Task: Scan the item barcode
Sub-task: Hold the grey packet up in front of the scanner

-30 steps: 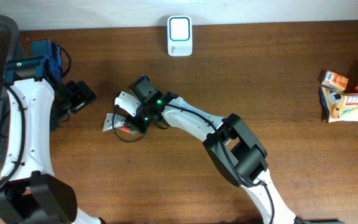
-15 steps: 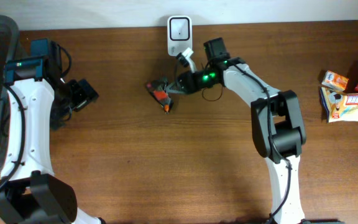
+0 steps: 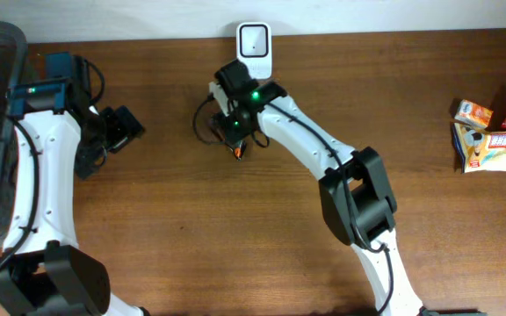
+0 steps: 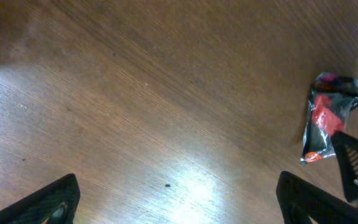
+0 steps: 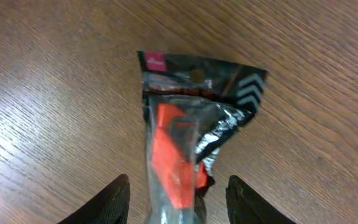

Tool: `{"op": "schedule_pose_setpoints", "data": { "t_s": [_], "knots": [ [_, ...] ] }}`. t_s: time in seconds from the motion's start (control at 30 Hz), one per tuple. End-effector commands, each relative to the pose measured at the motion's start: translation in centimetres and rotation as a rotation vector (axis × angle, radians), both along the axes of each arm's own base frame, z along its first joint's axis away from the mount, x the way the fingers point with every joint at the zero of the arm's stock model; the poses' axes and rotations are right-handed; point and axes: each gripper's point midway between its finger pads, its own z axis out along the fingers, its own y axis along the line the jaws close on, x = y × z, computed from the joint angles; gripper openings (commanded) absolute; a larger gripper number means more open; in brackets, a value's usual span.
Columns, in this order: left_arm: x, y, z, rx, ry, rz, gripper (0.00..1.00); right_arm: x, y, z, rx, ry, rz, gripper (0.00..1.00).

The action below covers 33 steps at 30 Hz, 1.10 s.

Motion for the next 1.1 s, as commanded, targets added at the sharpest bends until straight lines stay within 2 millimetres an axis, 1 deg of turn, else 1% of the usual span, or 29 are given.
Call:
{"op": "schedule_pose_setpoints", "data": {
  "t_s": [0.0,0.03,0.1,0.13,0.17,0.2,0.23,0.27,0.33,0.4,0.43,0.47,0.5,0.57,0.6,0.63,0.67,0.7,0.73,0.77,0.83,0.87,0.9,0.93,1.03,1.07],
  "knots": [
    [0.5,-1.1,-0.1,0.028,-0.008,-0.027,0.99,0.5,-0.4,-1.6,-0.036,-0.004,-0.008,0.48],
    [1.0,-1.7,-0.3,0.029,-0.021,-0.047,0.99,0.4,0.0,-2.1,-0.017,0.01,0.003,0.43],
    [1.5,-2.7,-1.0,0.029,-0.012,-0.073,0.99,0.3,0.0,-3.9,-0.028,0.031,0.004,0.43],
    [1.6,-3.0,-1.6,0.027,0.006,-0.083,0.99,0.2,0.1,-4.6,-0.025,0.044,0.008,0.43],
    [1.7,-3.0,-2.3,0.027,0.027,-0.083,0.99,0.1,0.1,-4.7,-0.027,0.046,0.008,0.4],
    [1.7,-2.7,-3.0,0.04,0.048,-0.081,0.99,0.2,0.0,-4.7,-0.026,0.046,0.007,0.29],
    [1.8,-2.7,-3.5,0.04,0.06,-0.082,0.99,0.2,0.0,-4.7,-0.027,0.047,0.005,0.17],
    [1.8,-2.7,-3.6,0.04,0.064,-0.082,0.99,0.2,-0.1,-4.6,-0.026,0.047,0.002,0.16],
    [1.8,-2.7,-3.6,0.04,0.064,-0.082,0.99,0.9,0.0,-3.2,-0.015,0.016,-0.004,0.15],
    [1.8,-2.7,-3.6,0.039,0.064,-0.082,0.99,1.7,-0.7,-1.9,-0.006,0.005,-0.023,0.15],
    [1.8,-2.7,-3.6,0.039,0.064,-0.082,0.99,2.5,-1.7,-1.0,0.001,0.008,-0.063,0.15],
    [1.8,-2.7,-3.6,0.039,0.063,-0.082,0.99,3.5,-2.8,-0.2,0.018,0.009,-0.116,0.11],
    [1.8,-2.7,-3.6,0.038,0.064,-0.082,0.99,4.7,-3.8,0.8,0.056,0.006,-0.153,0.11],
    [1.8,-2.7,-3.6,0.039,0.064,-0.082,0.99,6.5,-4.5,3.0,0.158,0.0,-0.175,0.11],
    [1.8,-2.7,-3.6,0.039,0.064,-0.082,0.99,7.9,-5.4,4.4,0.23,-0.008,-0.221,0.11],
    [1.8,-2.7,-3.6,0.039,0.064,-0.082,0.99,8.7,-5.8,5.2,0.285,-0.013,-0.222,0.11],
    [1.8,-2.7,-3.6,0.039,0.064,-0.082,0.99,9.2,-6.1,5.7,0.334,-0.011,-0.215,0.08],
    [1.8,-2.7,-3.6,0.039,0.064,-0.082,0.99,9.4,-6.9,5.7,0.354,0.007,-0.221,0.05],
    [1.8,-2.7,-3.6,0.039,0.064,-0.082,0.99,9.2,-7.3,5.5,0.344,0.016,-0.224,0.18],
    [1.8,-2.7,-3.6,0.039,0.064,-0.082,0.99,8.6,-7.0,5.0,0.315,0.018,-0.173,0.26],
    [1.8,-2.7,-3.6,0.039,0.064,-0.082,0.99,6.8,-5.8,3.2,0.284,0.065,-0.14,0.27],
    [1.8,-2.7,-3.6,0.039,0.064,-0.082,0.99,6.0,-5.1,1.9,0.256,0.085,-0.133,0.26],
    [1.8,-2.7,-3.6,0.039,0.064,-0.082,0.99,5.5,-5.9,-0.5,0.132,0.072,-0.169,0.26],
    [1.8,-2.7,-3.6,0.039,0.064,-0.082,0.99,5.1,-6.0,-1.4,0.081,0.066,-0.177,0.26],
    [1.8,-2.7,-3.6,0.039,0.064,-0.082,0.99,4.1,-5.1,-2.1,0.065,0.086,-0.156,0.27],
    [1.8,-2.7,-3.6,0.039,0.064,-0.082,0.99,4.0,-5.2,-2.6,0.056,0.089,-0.158,0.27]
  ]
}}
